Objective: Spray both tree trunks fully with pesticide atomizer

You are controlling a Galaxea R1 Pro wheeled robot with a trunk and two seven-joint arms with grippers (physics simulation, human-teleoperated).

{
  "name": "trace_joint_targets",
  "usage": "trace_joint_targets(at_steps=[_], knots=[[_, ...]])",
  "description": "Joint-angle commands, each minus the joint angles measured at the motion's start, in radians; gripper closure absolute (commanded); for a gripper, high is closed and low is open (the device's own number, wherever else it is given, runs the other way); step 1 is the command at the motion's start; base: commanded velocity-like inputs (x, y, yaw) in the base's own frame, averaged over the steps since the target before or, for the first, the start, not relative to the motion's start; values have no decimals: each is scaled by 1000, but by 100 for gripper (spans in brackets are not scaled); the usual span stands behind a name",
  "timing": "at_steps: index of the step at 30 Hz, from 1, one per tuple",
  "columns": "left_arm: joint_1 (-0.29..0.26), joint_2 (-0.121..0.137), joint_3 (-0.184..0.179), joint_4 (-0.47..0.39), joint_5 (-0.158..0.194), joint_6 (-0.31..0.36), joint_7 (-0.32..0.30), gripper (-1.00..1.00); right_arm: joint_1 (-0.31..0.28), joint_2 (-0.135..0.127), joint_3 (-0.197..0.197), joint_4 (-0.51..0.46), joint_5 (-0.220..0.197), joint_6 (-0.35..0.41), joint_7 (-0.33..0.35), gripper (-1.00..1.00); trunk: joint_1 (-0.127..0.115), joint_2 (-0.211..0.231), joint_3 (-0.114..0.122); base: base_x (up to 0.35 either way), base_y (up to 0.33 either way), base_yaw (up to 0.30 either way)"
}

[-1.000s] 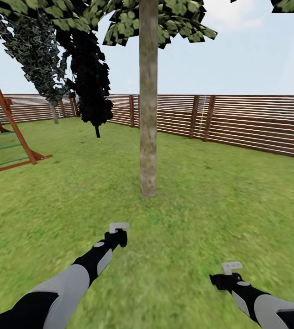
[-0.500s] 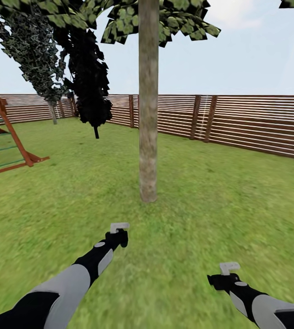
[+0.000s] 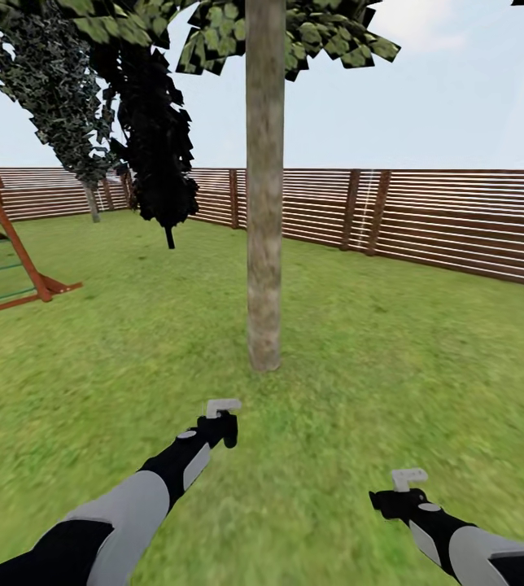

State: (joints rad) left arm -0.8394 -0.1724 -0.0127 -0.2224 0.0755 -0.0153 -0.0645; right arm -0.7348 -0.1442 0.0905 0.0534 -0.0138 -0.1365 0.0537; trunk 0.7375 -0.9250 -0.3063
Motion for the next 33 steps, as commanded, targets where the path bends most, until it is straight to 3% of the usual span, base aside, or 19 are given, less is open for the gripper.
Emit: trace_joint_targets(at_steps=[1, 9, 21, 33], knots=[[0, -2, 0, -2, 0, 15, 0, 100, 0, 0, 0, 0, 0, 0, 0, -100, 0, 0, 0, 350, 0, 0], [0, -2, 0, -5, 0, 29, 0, 100, 0, 0, 0, 0, 0, 0, 0, -100, 0, 0, 0, 350, 0, 0], [-1, -2, 2, -5, 0, 25, 1, 100, 4, 36, 0, 0, 0, -1, -2, -100, 0, 0, 0, 350, 0, 0], [0, -2, 5, -3, 1, -7, 0, 100, 20, 56, 0, 0, 0, -2, -5, -100, 0, 0, 0, 350, 0, 0]])
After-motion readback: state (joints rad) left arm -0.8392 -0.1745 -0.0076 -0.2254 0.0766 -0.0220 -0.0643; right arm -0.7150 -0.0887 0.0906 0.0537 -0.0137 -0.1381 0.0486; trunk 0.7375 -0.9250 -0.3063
